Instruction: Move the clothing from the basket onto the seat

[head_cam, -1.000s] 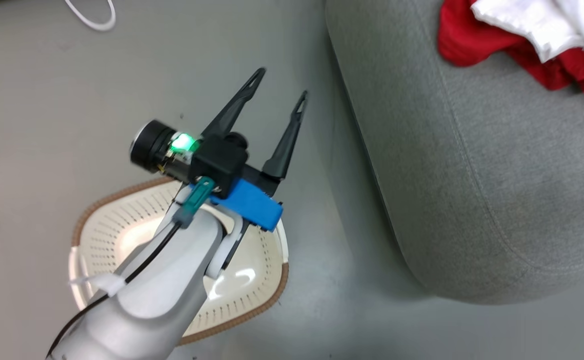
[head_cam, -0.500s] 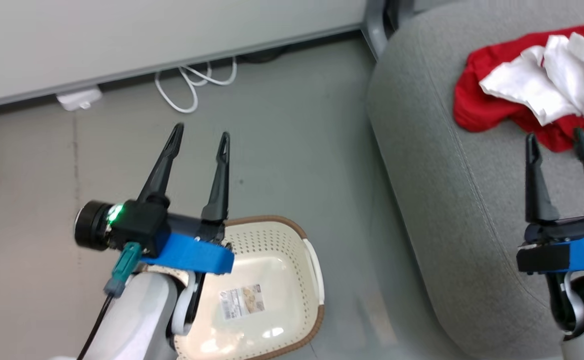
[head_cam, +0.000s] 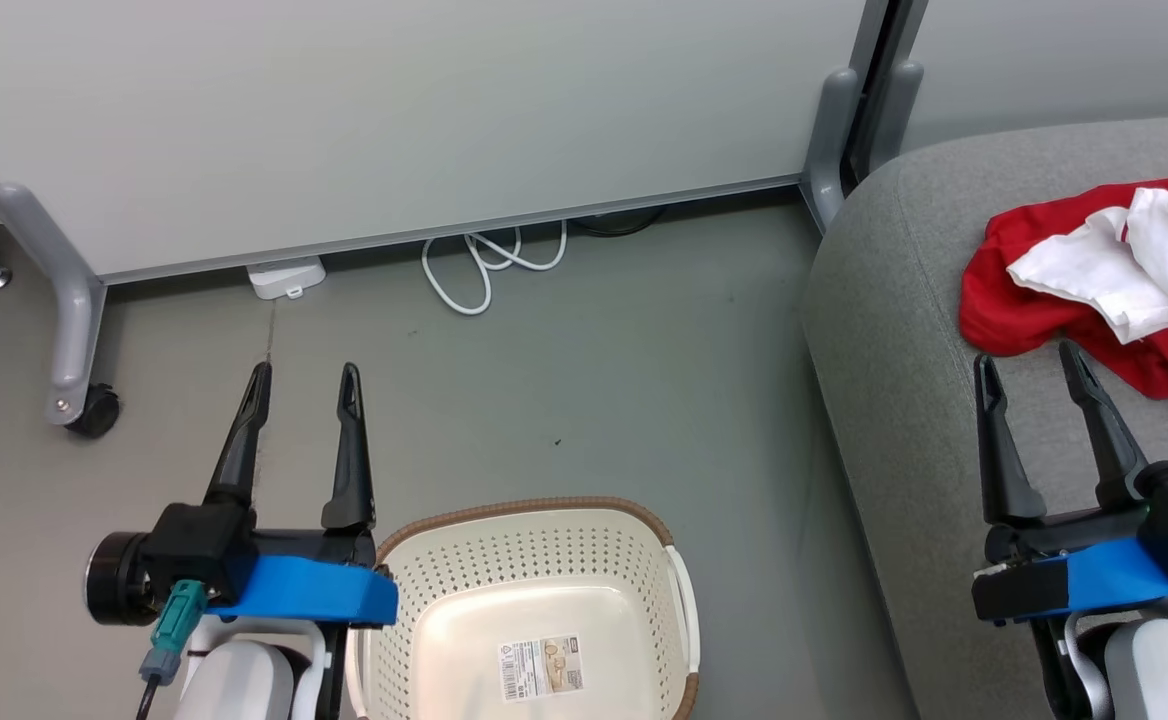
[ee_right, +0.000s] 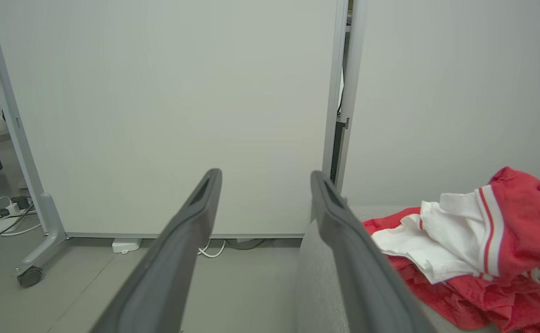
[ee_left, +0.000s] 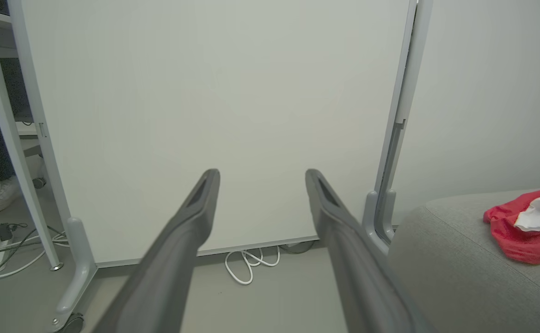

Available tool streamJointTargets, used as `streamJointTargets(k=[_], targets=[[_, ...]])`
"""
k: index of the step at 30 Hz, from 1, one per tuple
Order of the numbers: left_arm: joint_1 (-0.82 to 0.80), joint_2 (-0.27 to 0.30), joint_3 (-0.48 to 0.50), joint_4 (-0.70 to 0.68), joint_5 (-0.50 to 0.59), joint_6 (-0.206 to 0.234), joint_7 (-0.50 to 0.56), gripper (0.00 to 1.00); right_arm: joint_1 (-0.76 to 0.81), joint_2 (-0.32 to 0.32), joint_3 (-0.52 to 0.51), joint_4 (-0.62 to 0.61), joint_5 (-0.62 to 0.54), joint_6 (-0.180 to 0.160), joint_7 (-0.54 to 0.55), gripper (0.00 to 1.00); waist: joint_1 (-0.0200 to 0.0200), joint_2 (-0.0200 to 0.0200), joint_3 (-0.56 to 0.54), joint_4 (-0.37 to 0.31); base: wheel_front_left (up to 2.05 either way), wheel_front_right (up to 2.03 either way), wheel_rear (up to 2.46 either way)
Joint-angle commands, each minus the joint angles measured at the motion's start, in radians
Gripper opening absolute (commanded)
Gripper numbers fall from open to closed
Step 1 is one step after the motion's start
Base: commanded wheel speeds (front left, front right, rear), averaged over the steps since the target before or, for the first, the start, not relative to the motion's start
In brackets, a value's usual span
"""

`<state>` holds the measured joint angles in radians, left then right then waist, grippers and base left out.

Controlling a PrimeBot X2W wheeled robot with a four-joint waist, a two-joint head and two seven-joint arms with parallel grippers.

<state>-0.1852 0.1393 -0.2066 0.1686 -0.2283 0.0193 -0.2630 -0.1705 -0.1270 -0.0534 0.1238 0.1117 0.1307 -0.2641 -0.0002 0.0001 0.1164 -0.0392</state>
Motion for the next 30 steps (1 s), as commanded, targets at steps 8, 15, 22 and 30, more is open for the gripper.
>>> streamJointTargets(k=[8, 15, 22, 30], targets=[[0.081, -0.040, 0.098, 0.009, 0.041, -0.041, -0.002, 1.00, 0.061, 0.025, -0.003, 0.010, 0.003, 0.000, 0.000, 1.00, 0.0002, -0.0001, -0.046, 0.024, 0.00, 0.00, 0.00], [0.129, -0.067, 0.143, 0.026, 0.065, -0.072, -0.002, 1.00, 0.106, 0.042, 0.003, 0.027, 0.004, 0.000, 0.000, 1.00, 0.0002, -0.0001, -0.082, 0.038, 0.00, 0.00, 0.00], [0.161, -0.080, 0.172, 0.041, 0.081, -0.089, -0.002, 1.00, 0.134, 0.055, 0.004, 0.040, 0.004, 0.000, 0.000, 1.00, 0.0002, -0.0001, -0.106, 0.051, 0.00, 0.00, 0.00], [0.170, -0.087, 0.182, 0.055, 0.090, -0.098, -0.002, 1.00, 0.143, 0.062, 0.011, 0.068, 0.008, 0.000, 0.000, 1.00, 0.0002, -0.0001, -0.115, 0.063, 0.00, 0.00, 0.00]])
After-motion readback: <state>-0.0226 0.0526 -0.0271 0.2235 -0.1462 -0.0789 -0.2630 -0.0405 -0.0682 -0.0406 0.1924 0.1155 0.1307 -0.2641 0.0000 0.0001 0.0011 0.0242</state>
